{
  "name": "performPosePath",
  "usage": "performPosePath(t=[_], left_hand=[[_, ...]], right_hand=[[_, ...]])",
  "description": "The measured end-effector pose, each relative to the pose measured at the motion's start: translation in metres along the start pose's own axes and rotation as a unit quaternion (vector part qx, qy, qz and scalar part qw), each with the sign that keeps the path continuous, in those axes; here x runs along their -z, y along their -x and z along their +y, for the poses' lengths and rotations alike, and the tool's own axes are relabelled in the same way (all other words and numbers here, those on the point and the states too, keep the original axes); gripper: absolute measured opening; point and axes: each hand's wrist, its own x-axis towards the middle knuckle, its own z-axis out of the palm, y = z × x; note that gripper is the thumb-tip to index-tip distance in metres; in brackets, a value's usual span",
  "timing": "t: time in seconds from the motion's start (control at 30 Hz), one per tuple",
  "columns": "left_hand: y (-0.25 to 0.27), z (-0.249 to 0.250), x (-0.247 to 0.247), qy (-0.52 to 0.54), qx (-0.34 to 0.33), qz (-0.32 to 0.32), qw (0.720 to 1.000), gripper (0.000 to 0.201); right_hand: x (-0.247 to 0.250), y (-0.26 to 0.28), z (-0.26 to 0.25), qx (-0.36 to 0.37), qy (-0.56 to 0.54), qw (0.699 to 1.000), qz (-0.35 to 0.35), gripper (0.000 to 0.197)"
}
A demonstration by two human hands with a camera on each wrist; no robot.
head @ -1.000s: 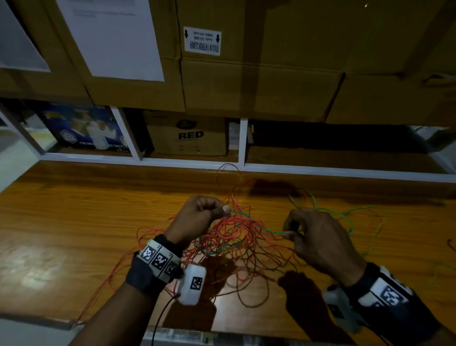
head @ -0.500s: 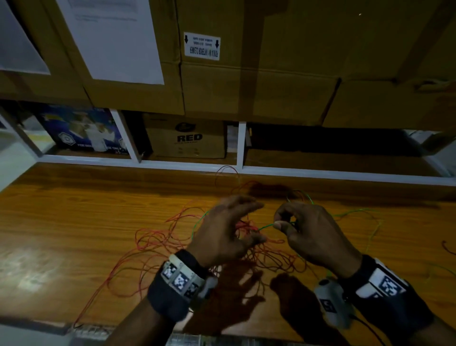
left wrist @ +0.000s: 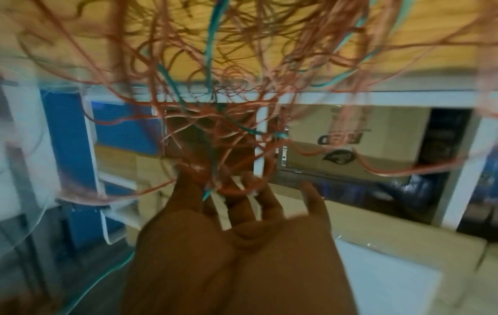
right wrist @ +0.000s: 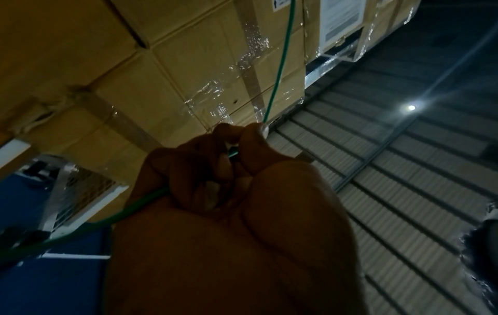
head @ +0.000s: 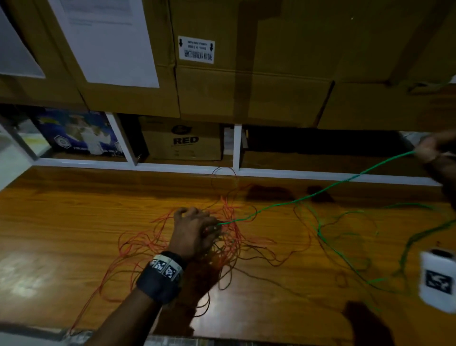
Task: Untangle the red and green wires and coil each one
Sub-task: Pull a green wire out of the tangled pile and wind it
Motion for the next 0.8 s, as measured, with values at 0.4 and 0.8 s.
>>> performPosePath(t=[0.4, 0.8], left_hand=[[-0.014, 0.067, 0.027, 0.076, -0.072, 0.017, 0.994, 0.033], [-0.010, 0.054, 0.051, 0.292, -0.038, -0.039, 0.955, 0.023]], right_hand=[[-0.102, 0.051, -0.085, 0.013, 0.092, 0.957, -0.276, 0.069], [-0.130, 0.026, -0.082, 0.116, 0.049, 0.986, -0.113, 0.025]])
